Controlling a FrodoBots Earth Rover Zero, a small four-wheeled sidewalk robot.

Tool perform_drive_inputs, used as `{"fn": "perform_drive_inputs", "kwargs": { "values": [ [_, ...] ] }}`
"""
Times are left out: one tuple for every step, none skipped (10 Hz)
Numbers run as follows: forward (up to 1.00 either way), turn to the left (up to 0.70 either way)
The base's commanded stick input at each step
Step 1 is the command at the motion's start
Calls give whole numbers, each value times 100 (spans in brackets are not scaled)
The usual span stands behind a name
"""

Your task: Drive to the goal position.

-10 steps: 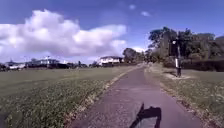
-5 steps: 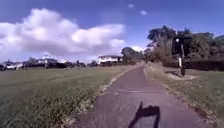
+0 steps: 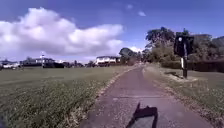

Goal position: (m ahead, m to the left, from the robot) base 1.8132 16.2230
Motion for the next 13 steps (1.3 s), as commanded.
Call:
{"fn": "perform_drive_inputs", "kwargs": {
  "values": [
    [70, -14],
    [70, -14],
    [70, -14],
    [70, -14],
    [70, -14],
    [70, -14],
    [70, -14],
    [70, -14],
    [70, -11],
    [70, -8],
    [70, 0],
    [70, 0],
    [70, 0]
  ]
}}
